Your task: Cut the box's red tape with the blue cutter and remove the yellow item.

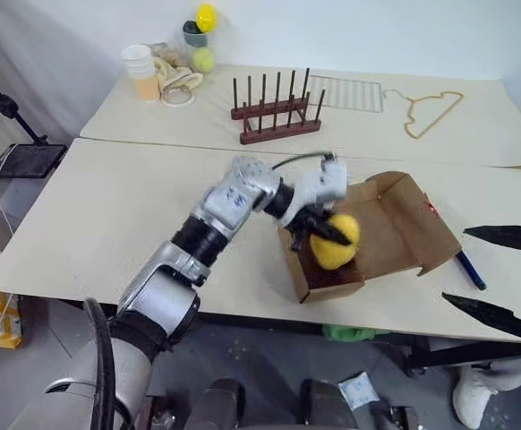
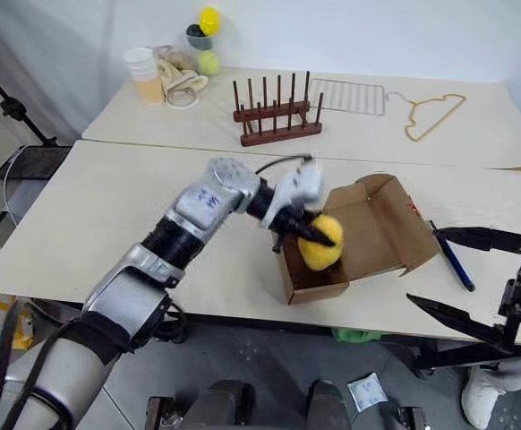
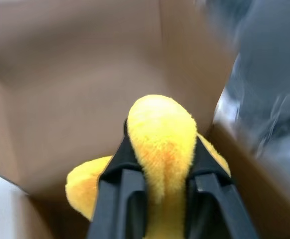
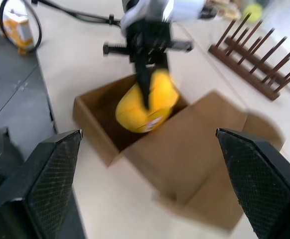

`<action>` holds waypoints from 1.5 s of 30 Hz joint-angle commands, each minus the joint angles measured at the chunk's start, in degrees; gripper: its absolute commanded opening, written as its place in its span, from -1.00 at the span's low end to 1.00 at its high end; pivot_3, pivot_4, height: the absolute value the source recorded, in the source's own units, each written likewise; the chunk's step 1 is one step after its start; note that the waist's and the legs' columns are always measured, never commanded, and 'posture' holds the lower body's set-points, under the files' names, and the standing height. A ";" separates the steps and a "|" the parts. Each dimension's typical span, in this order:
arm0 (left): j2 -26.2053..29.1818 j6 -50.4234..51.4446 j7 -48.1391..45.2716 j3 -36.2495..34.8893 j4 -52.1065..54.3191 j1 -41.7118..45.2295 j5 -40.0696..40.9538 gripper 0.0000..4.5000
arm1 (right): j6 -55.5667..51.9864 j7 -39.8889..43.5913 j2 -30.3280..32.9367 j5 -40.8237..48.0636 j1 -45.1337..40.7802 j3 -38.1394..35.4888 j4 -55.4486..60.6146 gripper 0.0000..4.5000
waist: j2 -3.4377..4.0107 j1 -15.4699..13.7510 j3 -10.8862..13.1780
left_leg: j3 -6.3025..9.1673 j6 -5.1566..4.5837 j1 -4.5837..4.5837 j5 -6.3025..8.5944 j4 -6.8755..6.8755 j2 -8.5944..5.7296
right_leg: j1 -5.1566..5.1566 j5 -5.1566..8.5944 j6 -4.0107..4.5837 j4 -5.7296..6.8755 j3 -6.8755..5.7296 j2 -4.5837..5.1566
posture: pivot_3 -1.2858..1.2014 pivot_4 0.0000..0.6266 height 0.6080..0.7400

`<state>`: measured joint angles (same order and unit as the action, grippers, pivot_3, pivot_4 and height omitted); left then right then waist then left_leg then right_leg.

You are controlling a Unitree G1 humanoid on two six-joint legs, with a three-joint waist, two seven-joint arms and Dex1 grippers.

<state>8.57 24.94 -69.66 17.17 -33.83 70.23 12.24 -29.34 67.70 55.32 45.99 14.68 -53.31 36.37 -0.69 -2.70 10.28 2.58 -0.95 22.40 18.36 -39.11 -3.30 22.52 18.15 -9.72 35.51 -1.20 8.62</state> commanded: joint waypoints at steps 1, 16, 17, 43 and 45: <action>2.57 0.39 -0.03 -13.77 -3.81 3.75 9.35 -0.86 | 0.22 -4.79 -0.97 3.71 -4.72 3.74 -0.32 1.00 | 0.01 0.71 -0.01 | 0.00 0.00 -0.01 0.00 0.01 0.01 | 0.01 0.00 0.00 -0.01 0.00 0.00 | 0.03 -0.52 1.00; 27.54 -17.70 12.66 -32.84 5.26 -35.64 6.02 -0.86 | 4.01 -16.45 -13.99 -2.26 -24.48 38.40 -4.40 1.00 | 0.03 1.29 -0.05 | 0.37 0.29 -0.07 0.12 -0.02 0.23 | 0.23 0.00 0.03 0.34 -0.14 0.01 | 0.03 -0.52 1.00; 27.86 -18.02 12.95 -33.26 5.87 -38.23 6.20 -0.86 | 6.18 -16.59 -15.05 -5.13 -25.20 40.37 -5.90 1.00 | 0.01 0.88 -0.06 | 0.48 0.28 -0.02 0.12 -0.09 0.21 | 0.21 -0.04 0.09 0.33 -0.16 0.01 | 0.03 -0.52 1.00; 47.46 -21.69 0.72 -37.54 13.64 -53.79 8.07 0.94 | 19.84 -1.03 -8.75 -8.68 -15.64 27.36 -15.07 1.00 | 0.08 2.82 -0.08 | 0.14 0.25 -0.31 0.15 0.46 0.36 | 0.17 -0.16 0.30 0.10 -0.29 -0.05 | 0.03 -0.52 1.00; 49.00 -22.87 -0.29 -40.30 12.61 -57.22 9.10 0.94 | 19.67 -0.87 -8.73 -8.08 -12.14 24.95 -13.62 1.00 | 0.08 2.74 -0.07 | 0.13 0.25 -0.30 0.15 0.48 0.41 | 0.17 -0.16 0.30 0.05 -0.29 -0.05 | 0.03 -0.52 1.00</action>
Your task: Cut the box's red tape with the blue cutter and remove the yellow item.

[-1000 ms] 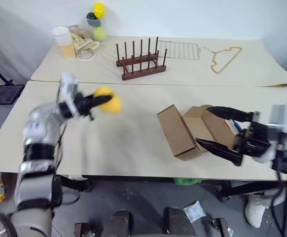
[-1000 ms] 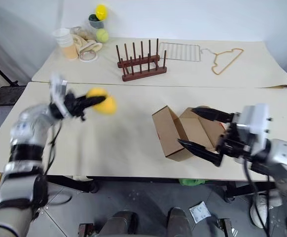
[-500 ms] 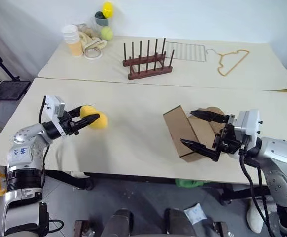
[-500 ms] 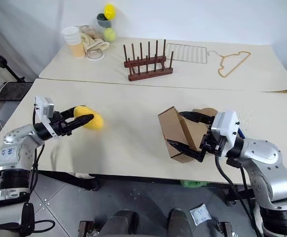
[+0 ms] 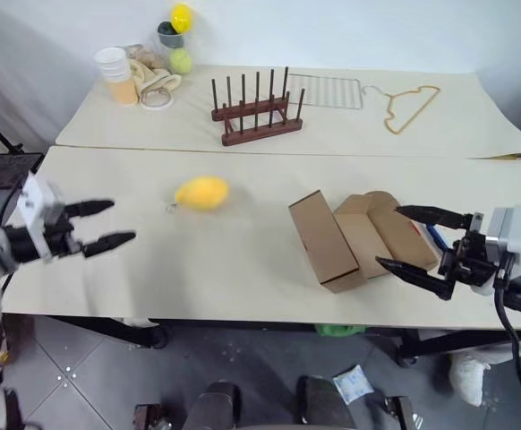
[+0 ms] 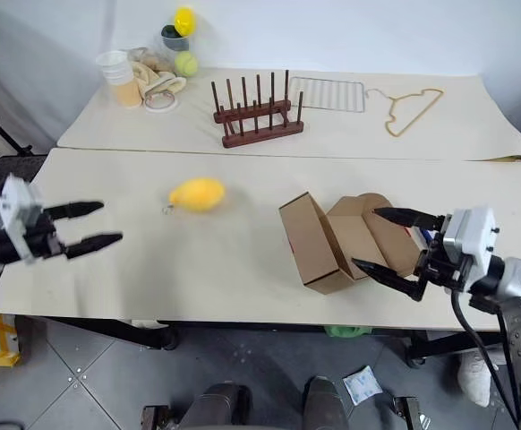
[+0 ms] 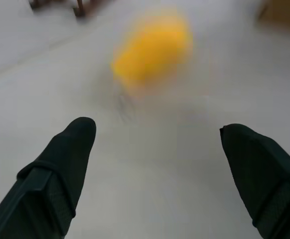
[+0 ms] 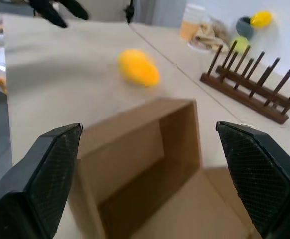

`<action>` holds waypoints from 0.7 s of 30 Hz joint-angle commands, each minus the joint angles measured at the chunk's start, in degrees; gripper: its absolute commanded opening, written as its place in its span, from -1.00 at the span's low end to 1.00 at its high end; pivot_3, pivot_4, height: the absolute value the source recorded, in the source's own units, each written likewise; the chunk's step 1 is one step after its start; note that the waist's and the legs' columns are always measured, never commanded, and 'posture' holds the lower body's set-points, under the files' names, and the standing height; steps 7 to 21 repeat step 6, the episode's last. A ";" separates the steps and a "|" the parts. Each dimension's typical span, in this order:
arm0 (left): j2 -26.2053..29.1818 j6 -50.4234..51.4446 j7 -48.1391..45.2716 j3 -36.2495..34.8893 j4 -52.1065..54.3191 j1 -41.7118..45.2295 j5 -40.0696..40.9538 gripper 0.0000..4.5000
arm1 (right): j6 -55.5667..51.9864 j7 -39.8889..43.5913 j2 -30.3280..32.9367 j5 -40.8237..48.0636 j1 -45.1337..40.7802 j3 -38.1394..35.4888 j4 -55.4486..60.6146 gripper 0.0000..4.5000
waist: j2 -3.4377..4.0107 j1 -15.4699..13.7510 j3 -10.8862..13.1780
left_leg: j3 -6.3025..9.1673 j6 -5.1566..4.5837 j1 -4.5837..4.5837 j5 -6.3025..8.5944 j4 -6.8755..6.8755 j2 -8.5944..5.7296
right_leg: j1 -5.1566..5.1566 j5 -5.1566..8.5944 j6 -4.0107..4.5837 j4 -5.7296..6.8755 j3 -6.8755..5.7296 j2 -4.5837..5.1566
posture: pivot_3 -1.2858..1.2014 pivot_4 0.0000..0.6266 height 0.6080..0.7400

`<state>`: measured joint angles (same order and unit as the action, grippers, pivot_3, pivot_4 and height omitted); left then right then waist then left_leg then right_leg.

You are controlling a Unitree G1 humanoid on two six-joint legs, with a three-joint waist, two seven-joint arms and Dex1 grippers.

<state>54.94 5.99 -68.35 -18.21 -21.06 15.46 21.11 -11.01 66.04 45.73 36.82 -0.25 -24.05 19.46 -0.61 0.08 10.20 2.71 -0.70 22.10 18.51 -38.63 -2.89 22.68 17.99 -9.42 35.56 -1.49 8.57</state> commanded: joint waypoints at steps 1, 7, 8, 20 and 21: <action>2.91 -4.48 -1.55 -6.14 -0.23 -3.68 0.74 0.94 | 1.37 0.87 0.70 1.09 4.48 -5.27 3.71 1.00 | 0.00 -0.24 0.01 | -0.01 0.00 0.02 0.00 -0.01 0.01 | 0.00 0.00 0.00 -0.02 0.00 0.00 | 0.03 -0.52 1.00; 2.07 -4.49 0.99 -7.57 1.05 -5.68 0.49 0.94 | 4.80 1.04 -0.88 -1.13 8.36 -5.01 3.62 1.00 | 0.00 -1.02 0.01 | -0.02 -0.05 -0.02 0.03 -0.15 0.01 | -0.17 0.00 0.00 -0.13 0.05 0.01 | 0.03 -0.52 1.00; 2.07 -4.49 0.99 -7.57 1.05 -5.68 0.49 0.94 | 4.80 1.04 -0.88 -1.13 8.36 -5.01 3.62 1.00 | 0.00 -1.02 0.01 | -0.02 -0.05 -0.02 0.03 -0.15 0.01 | -0.17 0.00 0.00 -0.13 0.05 0.01 | 0.03 -0.52 1.00; 2.07 -4.49 0.99 -7.57 1.05 -5.68 0.49 0.94 | 4.80 1.04 -0.88 -1.13 8.36 -5.01 3.62 1.00 | 0.00 -1.02 0.01 | -0.02 -0.05 -0.02 0.03 -0.15 0.01 | -0.17 0.00 0.00 -0.13 0.05 0.01 | 0.03 -0.52 1.00; 2.07 -4.49 0.99 -7.57 1.05 -5.68 0.49 0.94 | 4.80 1.04 -0.88 -1.13 8.36 -5.01 3.62 1.00 | 0.00 -1.02 0.01 | -0.02 -0.05 -0.02 0.03 -0.15 0.01 | -0.17 0.00 0.00 -0.13 0.05 0.01 | 0.03 -0.52 1.00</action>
